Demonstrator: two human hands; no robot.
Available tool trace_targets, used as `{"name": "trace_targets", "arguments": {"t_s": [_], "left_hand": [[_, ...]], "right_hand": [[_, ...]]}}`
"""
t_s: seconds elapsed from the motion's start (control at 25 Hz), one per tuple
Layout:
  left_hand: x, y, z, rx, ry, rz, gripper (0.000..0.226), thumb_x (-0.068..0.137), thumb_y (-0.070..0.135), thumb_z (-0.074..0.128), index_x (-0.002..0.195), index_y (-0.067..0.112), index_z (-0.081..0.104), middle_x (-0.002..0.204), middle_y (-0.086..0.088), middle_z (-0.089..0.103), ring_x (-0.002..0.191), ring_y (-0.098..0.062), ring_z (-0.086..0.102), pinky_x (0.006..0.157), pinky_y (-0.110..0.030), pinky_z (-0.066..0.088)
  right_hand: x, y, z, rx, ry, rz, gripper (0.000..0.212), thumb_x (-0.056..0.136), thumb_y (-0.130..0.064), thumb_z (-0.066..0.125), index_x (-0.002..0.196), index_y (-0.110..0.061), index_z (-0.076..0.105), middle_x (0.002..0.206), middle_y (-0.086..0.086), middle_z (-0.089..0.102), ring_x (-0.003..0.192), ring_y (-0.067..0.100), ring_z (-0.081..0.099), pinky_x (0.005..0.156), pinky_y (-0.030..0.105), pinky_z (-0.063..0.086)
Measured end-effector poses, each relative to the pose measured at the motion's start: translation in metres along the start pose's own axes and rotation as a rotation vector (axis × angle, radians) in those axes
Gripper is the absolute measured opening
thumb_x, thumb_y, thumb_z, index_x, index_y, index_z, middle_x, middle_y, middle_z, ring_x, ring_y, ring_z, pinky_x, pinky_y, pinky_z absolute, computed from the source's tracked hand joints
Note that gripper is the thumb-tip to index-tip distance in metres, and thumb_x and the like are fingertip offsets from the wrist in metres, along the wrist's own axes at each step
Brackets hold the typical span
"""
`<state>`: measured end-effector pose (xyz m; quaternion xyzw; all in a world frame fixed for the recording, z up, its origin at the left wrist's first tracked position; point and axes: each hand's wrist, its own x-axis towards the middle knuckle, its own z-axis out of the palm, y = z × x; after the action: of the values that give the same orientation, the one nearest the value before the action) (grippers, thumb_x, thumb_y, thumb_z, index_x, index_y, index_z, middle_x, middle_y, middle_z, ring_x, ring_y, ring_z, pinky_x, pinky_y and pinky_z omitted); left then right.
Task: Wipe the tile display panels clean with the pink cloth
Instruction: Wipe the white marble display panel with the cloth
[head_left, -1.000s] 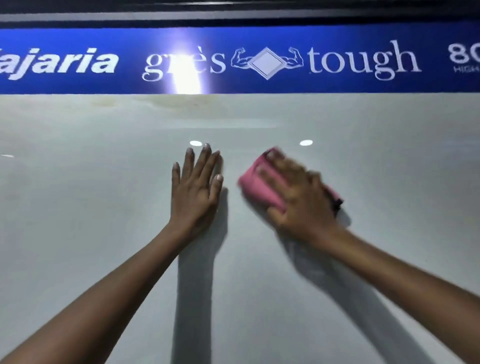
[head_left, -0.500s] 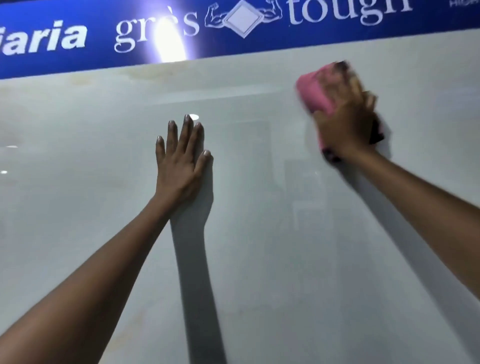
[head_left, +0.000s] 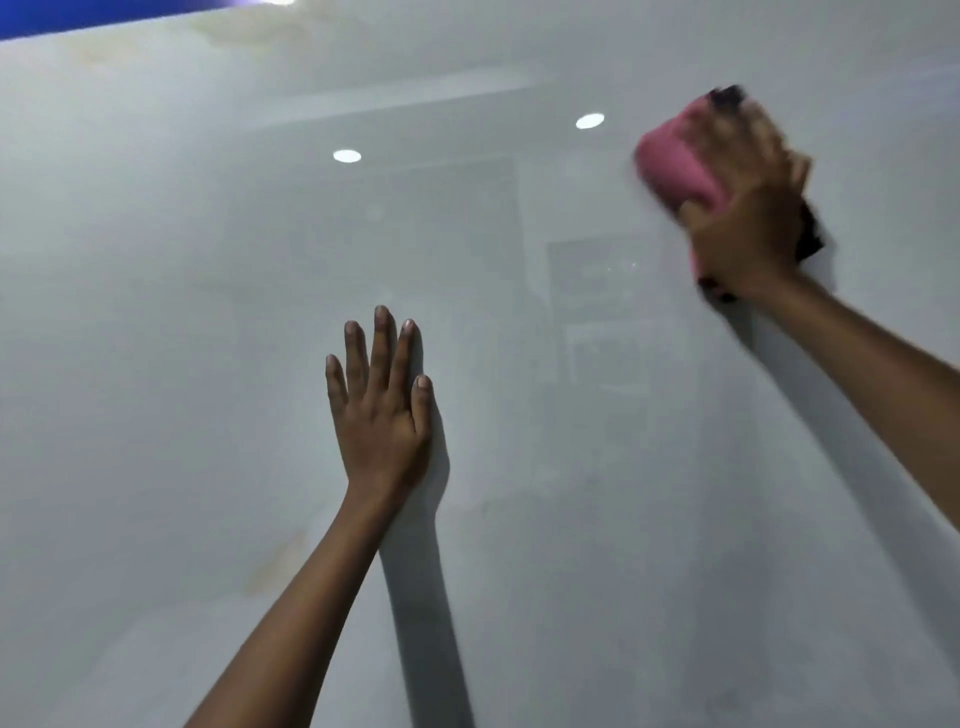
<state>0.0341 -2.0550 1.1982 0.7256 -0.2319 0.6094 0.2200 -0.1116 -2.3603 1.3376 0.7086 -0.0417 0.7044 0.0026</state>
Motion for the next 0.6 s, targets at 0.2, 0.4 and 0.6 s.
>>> {"name": "trace_targets", "arguments": {"t_s": [0.2,0.4,0.6], "left_hand": [[-0.009,0.000,-0.002,-0.008,0.004,0.002,0.054,0.101,0.032,0.025,0.155,0.025,0.022,0.163,0.002,0.010,0.151,-0.022,0.000,0.121,-0.042,-0.002],[-0.011,0.002,-0.014,-0.016,-0.080,-0.007,0.055,0.102,0.035,0.028,0.155,0.022,0.020,0.163,-0.006,0.012,0.150,-0.029,0.003,0.120,-0.046,0.001],[-0.141,-0.008,0.001,-0.013,-0.101,-0.027,0.056,0.103,0.041,0.022,0.156,0.024,0.013,0.164,0.002,0.001,0.150,-0.028,0.000,0.119,-0.051,0.007]], "right_hand": [[-0.049,-0.046,0.021,0.061,0.084,0.017,0.070,0.076,-0.029,0.045,0.145,-0.025,0.043,0.152,0.008,0.041,0.138,0.026,0.037,0.105,0.028,0.025],[-0.238,-0.126,0.039,0.135,-0.267,-0.891,0.042,0.093,-0.018,0.046,0.131,-0.015,0.062,0.144,0.005,0.052,0.139,0.030,0.040,0.105,0.048,0.035],[-0.139,-0.041,0.020,0.082,-0.036,-0.393,0.051,0.086,-0.027,0.054,0.136,-0.014,0.055,0.144,0.016,0.048,0.135,0.035,0.041,0.106,0.042,0.033]]}}
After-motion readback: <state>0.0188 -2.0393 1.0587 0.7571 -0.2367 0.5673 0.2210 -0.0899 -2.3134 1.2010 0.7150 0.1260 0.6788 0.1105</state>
